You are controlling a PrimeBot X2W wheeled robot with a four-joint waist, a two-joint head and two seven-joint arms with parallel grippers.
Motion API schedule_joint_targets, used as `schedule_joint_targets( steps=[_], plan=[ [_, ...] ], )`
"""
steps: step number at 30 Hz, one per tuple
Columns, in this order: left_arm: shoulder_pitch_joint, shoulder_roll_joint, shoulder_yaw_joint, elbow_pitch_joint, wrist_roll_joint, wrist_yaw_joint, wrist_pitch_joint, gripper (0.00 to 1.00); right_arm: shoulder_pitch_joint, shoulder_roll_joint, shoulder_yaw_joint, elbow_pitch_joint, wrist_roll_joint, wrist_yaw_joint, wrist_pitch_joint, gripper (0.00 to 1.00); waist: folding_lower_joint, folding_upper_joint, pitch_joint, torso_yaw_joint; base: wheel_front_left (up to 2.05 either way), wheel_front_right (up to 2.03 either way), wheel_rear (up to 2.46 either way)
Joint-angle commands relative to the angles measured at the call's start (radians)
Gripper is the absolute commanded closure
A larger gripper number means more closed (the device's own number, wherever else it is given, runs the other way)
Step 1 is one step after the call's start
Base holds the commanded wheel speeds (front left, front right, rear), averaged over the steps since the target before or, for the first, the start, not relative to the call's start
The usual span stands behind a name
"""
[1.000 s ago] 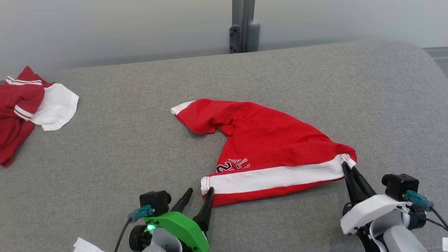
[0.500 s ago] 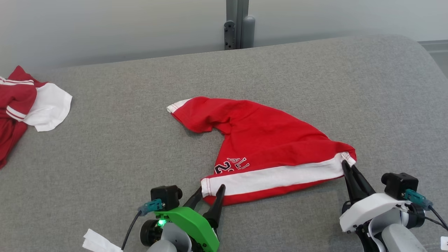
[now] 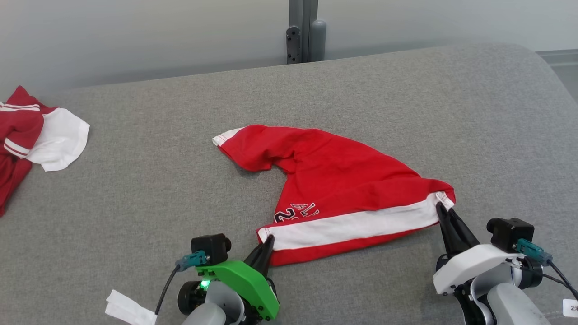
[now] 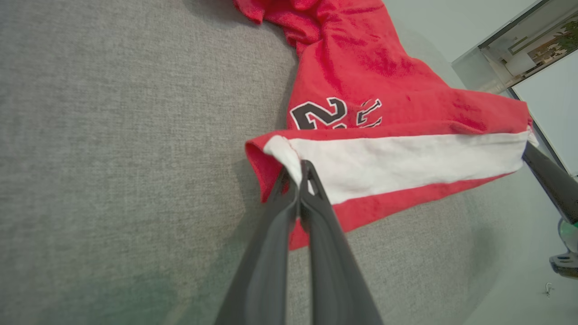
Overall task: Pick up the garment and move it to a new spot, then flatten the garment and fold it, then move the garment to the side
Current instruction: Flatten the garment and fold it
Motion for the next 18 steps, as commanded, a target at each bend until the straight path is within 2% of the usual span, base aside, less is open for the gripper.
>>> schedule_joint_targets(
  steps=[1,10,14,18],
  plan=[
    [-0.018,0.005,0.002,0.003,-0.015,0.001,-0.020,1.00,-0.017,-0.006,0.003,0.000,0.010,0.000,-0.005,1.00,0.0000,0.0000,0.000,-0.003,0.00,0.00,0.00],
    [-0.038,0.005,0.060,-0.058,-0.027,-0.011,-0.169,1.00,-0.037,-0.040,0.028,-0.068,0.015,0.000,-0.007,1.00,0.0000,0.0000,-0.018,0.006,0.00,0.00,0.00],
    [-0.030,0.011,0.117,-0.149,-0.009,-0.013,-0.192,1.00,-0.047,-0.074,0.051,-0.158,0.016,0.000,0.009,1.00,0.0000,0.0000,-0.037,0.009,0.00,0.00,0.00],
    [0.000,0.017,0.190,-0.295,0.018,-0.005,-0.199,1.00,-0.057,-0.121,0.069,-0.301,0.019,0.000,0.046,1.00,0.0000,0.0000,-0.061,0.008,0.00,0.00,0.00]
  ],
)
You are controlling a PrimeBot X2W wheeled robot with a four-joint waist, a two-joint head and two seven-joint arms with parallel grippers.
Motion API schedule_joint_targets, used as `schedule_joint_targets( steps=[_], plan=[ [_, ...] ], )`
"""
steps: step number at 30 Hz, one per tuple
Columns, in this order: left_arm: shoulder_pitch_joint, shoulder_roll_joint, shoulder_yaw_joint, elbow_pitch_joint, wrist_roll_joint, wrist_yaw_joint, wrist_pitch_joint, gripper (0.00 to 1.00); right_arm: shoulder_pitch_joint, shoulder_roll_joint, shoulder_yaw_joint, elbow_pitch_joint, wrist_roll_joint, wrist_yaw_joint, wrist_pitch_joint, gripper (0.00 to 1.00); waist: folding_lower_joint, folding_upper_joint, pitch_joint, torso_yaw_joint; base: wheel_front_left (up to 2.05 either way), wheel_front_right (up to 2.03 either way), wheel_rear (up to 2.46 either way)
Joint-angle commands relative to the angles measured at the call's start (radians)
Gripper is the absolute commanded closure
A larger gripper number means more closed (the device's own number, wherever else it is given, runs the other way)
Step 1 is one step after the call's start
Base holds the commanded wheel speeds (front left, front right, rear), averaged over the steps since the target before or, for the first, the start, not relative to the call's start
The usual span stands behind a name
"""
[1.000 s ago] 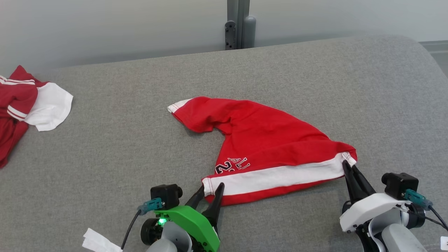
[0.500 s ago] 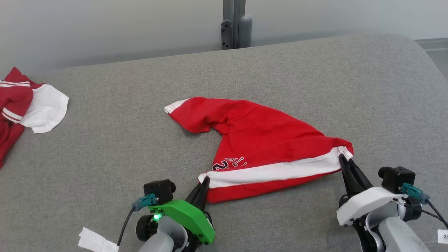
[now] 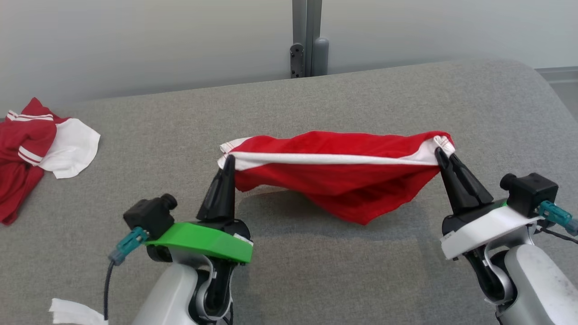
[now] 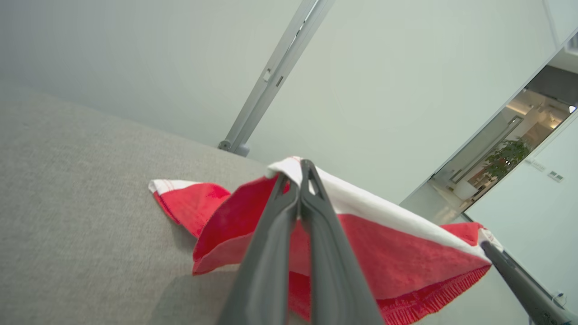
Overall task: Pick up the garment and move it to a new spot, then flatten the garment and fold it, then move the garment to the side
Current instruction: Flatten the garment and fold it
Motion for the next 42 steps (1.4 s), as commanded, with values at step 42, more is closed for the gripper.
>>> schedule_joint_targets(
  steps=[42],
  plan=[
    [-0.967,0.155,0.155,0.151,0.300,-0.047,0.071,1.00,-1.034,0.169,0.111,0.375,-0.084,0.000,-0.045,1.00,0.0000,0.0000,0.381,0.024,0.00,0.00,0.00]
  ],
)
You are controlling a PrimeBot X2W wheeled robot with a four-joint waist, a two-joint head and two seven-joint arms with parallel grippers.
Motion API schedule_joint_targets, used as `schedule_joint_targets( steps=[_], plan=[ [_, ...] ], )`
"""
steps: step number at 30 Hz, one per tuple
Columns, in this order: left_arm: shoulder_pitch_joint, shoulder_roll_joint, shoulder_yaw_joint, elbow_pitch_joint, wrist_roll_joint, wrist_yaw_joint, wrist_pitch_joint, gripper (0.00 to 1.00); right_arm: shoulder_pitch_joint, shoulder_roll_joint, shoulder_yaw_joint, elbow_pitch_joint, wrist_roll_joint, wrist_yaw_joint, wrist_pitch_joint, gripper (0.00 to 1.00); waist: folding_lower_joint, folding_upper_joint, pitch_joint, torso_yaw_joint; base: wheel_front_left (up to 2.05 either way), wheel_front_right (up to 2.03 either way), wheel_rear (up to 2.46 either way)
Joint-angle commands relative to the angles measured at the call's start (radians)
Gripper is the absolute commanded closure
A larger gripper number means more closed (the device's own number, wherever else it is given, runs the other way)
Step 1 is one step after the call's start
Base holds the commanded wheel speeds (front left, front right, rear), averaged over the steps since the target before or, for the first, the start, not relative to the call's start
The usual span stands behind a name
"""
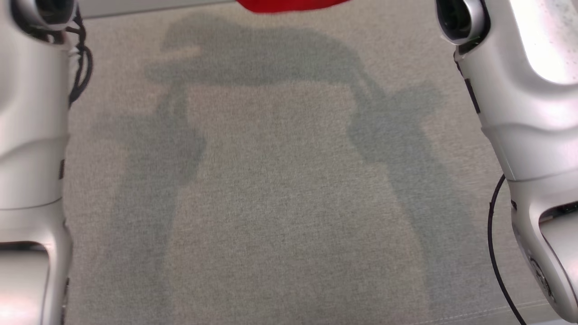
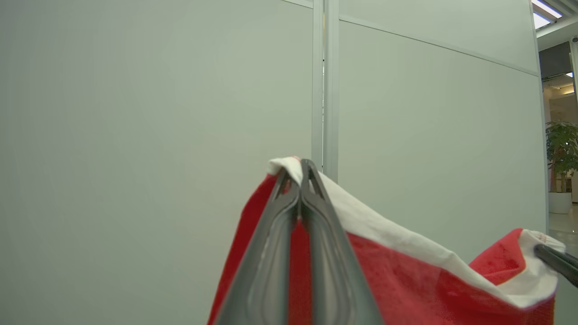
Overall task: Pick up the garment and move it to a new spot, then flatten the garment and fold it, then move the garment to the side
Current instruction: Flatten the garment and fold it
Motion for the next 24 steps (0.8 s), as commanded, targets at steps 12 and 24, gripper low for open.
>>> schedule_joint_targets(
  steps=[12,24],
  plan=[
    [0.196,-0.092,0.030,0.121,-0.040,-0.045,-0.078,1.00,0.172,0.011,0.055,0.079,0.032,0.000,-0.029,1.00,-0.0001,0.0000,0.262,0.072,0.00,0.00,0.00],
    [0.503,-0.038,0.045,-0.225,-0.090,-0.045,-0.077,1.00,0.459,-0.051,0.077,-0.215,0.077,0.000,-0.029,1.00,-0.0001,0.0000,0.206,0.042,0.00,0.00,0.00]
  ],
)
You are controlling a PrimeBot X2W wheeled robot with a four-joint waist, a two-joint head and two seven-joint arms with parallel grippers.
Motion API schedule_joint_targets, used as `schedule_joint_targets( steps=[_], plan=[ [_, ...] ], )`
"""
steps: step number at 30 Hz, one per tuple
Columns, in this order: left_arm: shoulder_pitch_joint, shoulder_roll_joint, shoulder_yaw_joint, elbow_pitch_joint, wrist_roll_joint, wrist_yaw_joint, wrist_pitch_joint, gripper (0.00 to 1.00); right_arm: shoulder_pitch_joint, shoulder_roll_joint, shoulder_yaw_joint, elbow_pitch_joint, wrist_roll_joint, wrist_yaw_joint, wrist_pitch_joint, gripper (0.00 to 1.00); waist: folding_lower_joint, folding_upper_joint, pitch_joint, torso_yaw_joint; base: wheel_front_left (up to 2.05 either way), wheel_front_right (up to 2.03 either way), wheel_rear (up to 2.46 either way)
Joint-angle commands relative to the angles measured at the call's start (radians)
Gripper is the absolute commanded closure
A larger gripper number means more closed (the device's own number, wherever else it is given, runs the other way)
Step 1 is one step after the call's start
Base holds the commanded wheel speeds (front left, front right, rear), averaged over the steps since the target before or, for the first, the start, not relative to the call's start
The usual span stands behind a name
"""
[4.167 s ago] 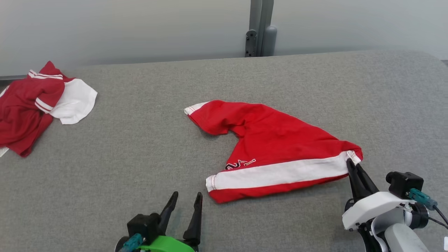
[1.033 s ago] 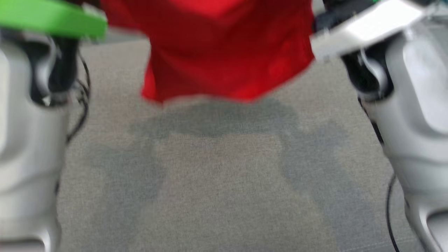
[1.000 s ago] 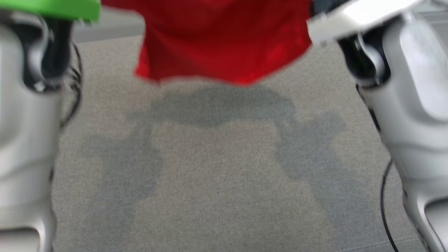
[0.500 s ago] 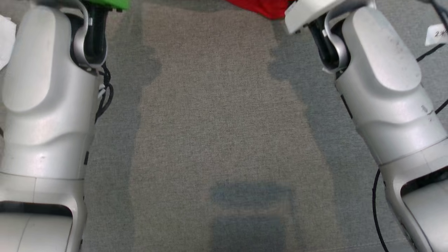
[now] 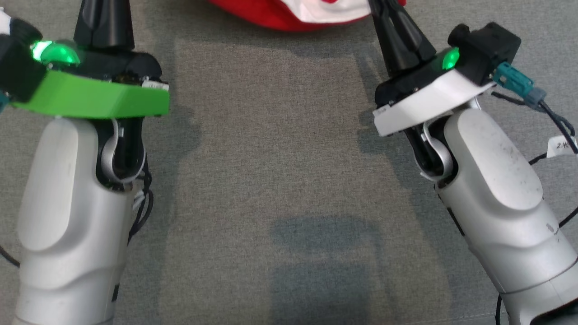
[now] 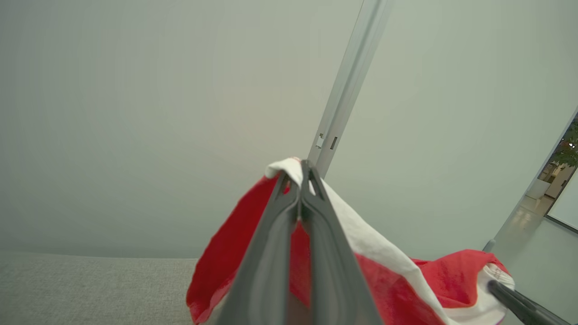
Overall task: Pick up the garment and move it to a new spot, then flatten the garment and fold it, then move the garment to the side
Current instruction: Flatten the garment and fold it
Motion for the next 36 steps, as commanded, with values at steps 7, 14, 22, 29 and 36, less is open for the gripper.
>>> schedule_joint_targets(
  steps=[7,14,22,29,36],
  plan=[
    [0.304,0.008,0.039,-0.227,0.010,-0.003,0.000,1.00,0.227,-0.031,0.021,-0.149,0.042,0.000,-0.003,1.00,0.0000,0.0000,-0.113,0.006,0.00,0.00,0.00],
    [0.569,-0.035,0.069,-0.373,0.052,-0.003,0.000,1.00,0.454,-0.044,-0.013,-0.257,0.068,0.000,-0.003,1.00,0.0000,0.0000,-0.231,0.028,0.00,0.00,0.00],
    [0.783,-0.085,0.089,-0.473,0.098,-0.003,0.000,1.00,0.674,-0.030,-0.058,-0.353,0.063,0.000,-0.003,1.00,0.0000,0.0000,-0.358,0.026,0.00,0.00,0.00],
    [0.916,-0.102,0.084,-0.561,0.137,-0.003,0.000,1.00,0.806,-0.056,-0.034,-0.426,0.051,0.000,-0.003,1.00,0.0000,0.0000,-0.435,0.022,0.00,0.00,0.00],
    [1.025,-0.107,0.090,-0.670,0.164,-0.003,0.000,1.00,0.934,-0.094,-0.047,-0.523,0.046,0.000,-0.003,1.00,0.0000,0.0000,-0.470,0.019,0.00,0.00,0.00]
  ],
)
